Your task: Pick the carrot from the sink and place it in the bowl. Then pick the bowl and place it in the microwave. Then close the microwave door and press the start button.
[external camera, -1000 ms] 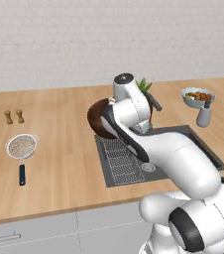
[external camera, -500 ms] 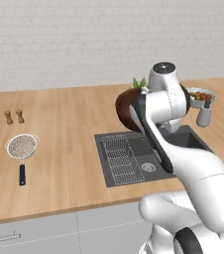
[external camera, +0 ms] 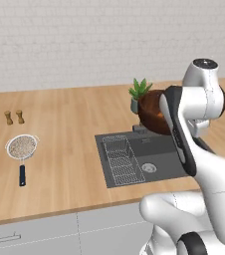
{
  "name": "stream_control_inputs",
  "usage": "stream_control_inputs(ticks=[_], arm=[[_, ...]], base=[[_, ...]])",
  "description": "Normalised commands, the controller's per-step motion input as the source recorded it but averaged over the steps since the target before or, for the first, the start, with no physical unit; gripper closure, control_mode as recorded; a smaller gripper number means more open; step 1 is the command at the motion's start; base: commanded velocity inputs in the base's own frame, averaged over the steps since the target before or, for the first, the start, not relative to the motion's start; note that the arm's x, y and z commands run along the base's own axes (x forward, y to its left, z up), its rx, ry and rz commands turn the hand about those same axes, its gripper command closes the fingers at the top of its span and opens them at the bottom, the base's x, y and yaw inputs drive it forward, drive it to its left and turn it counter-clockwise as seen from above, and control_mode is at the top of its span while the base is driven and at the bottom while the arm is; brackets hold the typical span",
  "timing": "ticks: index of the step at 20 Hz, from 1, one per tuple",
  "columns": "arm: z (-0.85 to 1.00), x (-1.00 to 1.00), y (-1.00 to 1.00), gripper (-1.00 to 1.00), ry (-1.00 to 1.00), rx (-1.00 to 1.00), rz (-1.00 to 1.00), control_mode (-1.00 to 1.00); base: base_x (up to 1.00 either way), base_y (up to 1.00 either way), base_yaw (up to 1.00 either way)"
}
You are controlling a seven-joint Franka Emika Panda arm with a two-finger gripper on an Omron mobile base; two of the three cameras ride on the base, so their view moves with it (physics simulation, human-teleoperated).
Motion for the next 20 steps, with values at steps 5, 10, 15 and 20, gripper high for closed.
stream_control_inputs(ticks=[5,10,15,20], arm=[[0.01,-0.43,-0.44,1.0,0.0,0.0,-0.08,-1.0],[0.08,-0.45,-0.06,1.0,0.0,0.0,-0.05,-1.0],[0.29,-0.39,0.06,1.0,-0.02,0.0,-0.01,-1.0],[0.31,0.0,0.05,1.0,-0.07,0.0,0.0,1.0]], base=[[0.0,0.0,0.0],[0.0,0.0,0.0],[0.0,0.0,0.0],[0.0,0.0,0.0]])
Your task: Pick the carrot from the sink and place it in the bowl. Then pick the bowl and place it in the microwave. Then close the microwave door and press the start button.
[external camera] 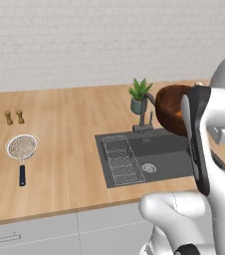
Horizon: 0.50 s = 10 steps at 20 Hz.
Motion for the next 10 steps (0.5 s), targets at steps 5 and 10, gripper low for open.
stream_control_inputs(ticks=[5,10], arm=[[0.0,0.0,0.0,1.0,0.0,0.0,0.0,1.0],[0.0,0.0,0.0,1.0,0.0,0.0,0.0,1.0]], base=[[-0.17,-0.38,-0.07],[-0.38,-0.79,-0.48]])
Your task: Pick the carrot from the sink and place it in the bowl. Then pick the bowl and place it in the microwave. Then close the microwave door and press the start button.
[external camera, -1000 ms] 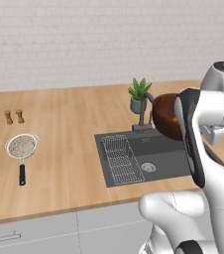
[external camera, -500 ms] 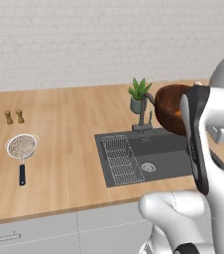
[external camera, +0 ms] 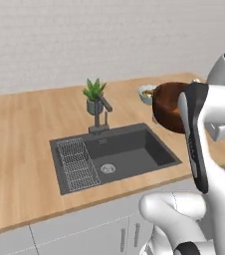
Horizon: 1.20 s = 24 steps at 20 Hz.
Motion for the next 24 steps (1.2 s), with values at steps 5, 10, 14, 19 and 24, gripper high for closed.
stream_control_inputs(ticks=[5,10,14,19,24], arm=[[0.0,0.0,0.0,1.0,0.0,0.0,0.0,1.0],[0.0,0.0,0.0,1.0,0.0,0.0,0.0,1.0],[0.0,0.0,0.0,1.0,0.0,0.0,0.0,1.0],[0.0,0.0,0.0,1.0,0.0,0.0,0.0,1.0],[0.0,0.0,0.0,1.0,0.0,0.0,0.0,1.0]], base=[[0.0,-0.12,-0.94],[0.0,-0.05,-0.97],[0.0,-0.18,-0.93],[0.0,-0.2,-0.93],[0.06,-0.17,-0.89]])
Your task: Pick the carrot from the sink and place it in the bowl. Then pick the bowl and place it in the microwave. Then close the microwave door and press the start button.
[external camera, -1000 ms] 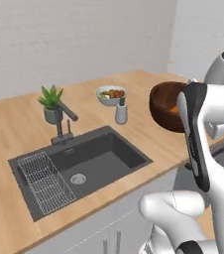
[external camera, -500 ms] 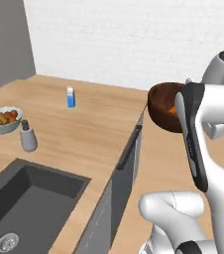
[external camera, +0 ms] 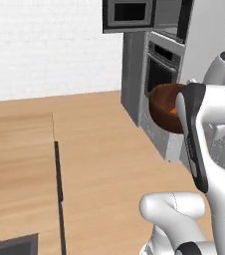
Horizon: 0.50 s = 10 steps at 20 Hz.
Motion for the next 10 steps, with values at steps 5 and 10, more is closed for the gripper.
stream_control_inputs(ticks=[5,10], arm=[[0.0,0.0,0.0,1.0,0.0,0.0,0.0,1.0],[0.0,0.0,0.0,1.0,0.0,0.0,0.0,1.0]], base=[[0.93,0.15,-0.56],[1.0,0.16,-0.44]])
